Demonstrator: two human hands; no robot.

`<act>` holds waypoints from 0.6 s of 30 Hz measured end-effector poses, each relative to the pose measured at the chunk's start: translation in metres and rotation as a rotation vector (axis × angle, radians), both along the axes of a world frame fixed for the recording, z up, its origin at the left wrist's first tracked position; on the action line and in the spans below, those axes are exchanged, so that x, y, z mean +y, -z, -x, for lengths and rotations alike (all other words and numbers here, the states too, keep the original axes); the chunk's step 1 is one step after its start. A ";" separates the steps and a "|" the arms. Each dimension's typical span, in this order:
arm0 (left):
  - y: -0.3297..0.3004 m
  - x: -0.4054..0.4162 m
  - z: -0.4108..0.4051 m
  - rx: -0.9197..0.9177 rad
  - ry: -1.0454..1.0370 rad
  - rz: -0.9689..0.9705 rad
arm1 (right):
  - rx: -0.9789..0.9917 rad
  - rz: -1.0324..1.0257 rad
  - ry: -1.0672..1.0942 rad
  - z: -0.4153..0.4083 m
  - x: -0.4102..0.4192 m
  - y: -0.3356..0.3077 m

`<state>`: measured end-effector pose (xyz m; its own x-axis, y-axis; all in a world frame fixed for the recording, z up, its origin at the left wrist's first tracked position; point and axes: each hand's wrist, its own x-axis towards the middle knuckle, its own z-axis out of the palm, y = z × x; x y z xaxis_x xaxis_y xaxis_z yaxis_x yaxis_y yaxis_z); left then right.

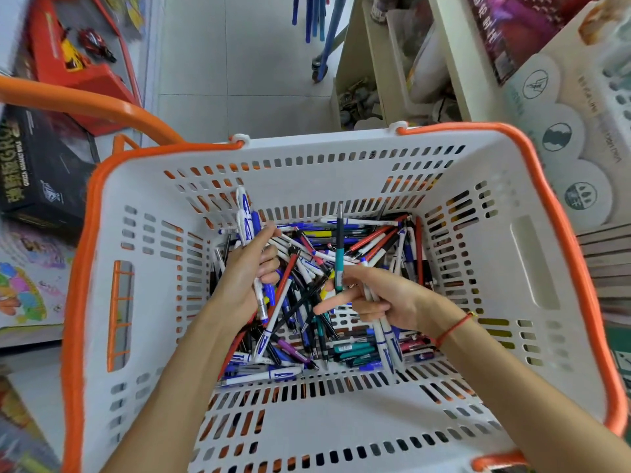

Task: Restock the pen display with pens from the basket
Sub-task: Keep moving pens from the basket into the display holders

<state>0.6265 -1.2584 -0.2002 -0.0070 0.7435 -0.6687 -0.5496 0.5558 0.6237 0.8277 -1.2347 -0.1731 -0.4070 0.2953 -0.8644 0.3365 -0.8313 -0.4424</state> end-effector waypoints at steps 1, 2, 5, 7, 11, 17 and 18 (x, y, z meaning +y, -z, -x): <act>-0.002 0.000 -0.002 0.025 0.048 0.008 | 0.010 0.014 -0.002 0.003 -0.001 -0.001; -0.003 -0.001 -0.004 0.057 0.099 0.018 | 0.031 0.034 -0.006 0.006 -0.002 -0.002; -0.007 -0.003 -0.010 0.147 0.205 0.001 | 0.103 0.080 -0.093 0.014 -0.004 -0.006; -0.008 -0.004 -0.012 0.205 0.240 -0.011 | 0.138 0.099 -0.160 0.020 -0.006 -0.008; -0.006 -0.005 -0.013 0.192 0.205 0.018 | 0.056 0.054 -0.199 0.022 -0.005 -0.007; -0.007 -0.002 -0.001 -0.127 0.166 0.128 | 0.055 0.001 0.204 -0.002 0.011 -0.005; -0.007 -0.002 0.001 -0.144 0.178 0.120 | 0.097 0.035 0.303 -0.004 0.013 -0.007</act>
<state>0.6251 -1.2603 -0.1930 0.2187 0.6397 -0.7368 -0.5152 0.7170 0.4696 0.8322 -1.2212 -0.1662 -0.3860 0.3870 -0.8374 0.0285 -0.9023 -0.4301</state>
